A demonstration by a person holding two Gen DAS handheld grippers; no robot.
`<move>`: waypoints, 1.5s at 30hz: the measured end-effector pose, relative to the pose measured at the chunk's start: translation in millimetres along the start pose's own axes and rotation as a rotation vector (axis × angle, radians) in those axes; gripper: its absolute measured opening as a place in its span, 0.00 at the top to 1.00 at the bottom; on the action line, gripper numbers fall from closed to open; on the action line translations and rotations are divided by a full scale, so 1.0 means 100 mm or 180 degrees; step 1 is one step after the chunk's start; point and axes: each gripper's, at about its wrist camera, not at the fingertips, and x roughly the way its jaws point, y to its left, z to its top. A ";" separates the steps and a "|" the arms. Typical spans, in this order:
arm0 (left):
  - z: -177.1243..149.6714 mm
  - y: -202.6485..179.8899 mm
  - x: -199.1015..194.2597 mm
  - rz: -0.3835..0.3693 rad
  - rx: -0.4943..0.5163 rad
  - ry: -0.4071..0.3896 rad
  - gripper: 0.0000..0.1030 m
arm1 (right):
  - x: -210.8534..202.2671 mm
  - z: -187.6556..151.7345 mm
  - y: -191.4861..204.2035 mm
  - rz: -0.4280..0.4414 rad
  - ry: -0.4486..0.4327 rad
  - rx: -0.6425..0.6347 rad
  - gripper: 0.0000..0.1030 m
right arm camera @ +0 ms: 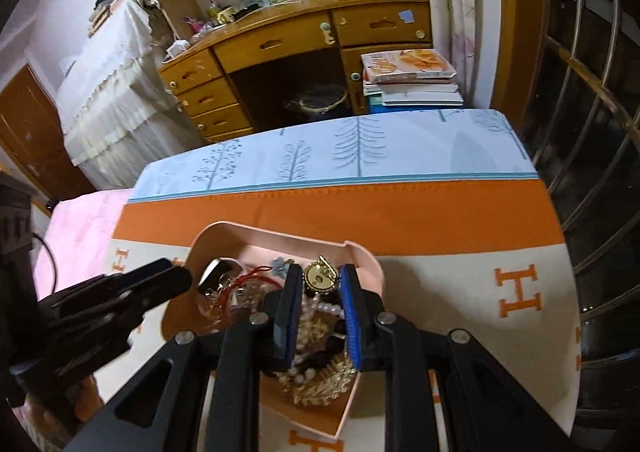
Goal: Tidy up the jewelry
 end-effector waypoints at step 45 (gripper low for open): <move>-2.18 -0.72 -2.43 0.1470 0.0092 -0.0936 0.01 | -2.16 -2.10 0.79 0.0006 -0.0850 -0.0274 0.42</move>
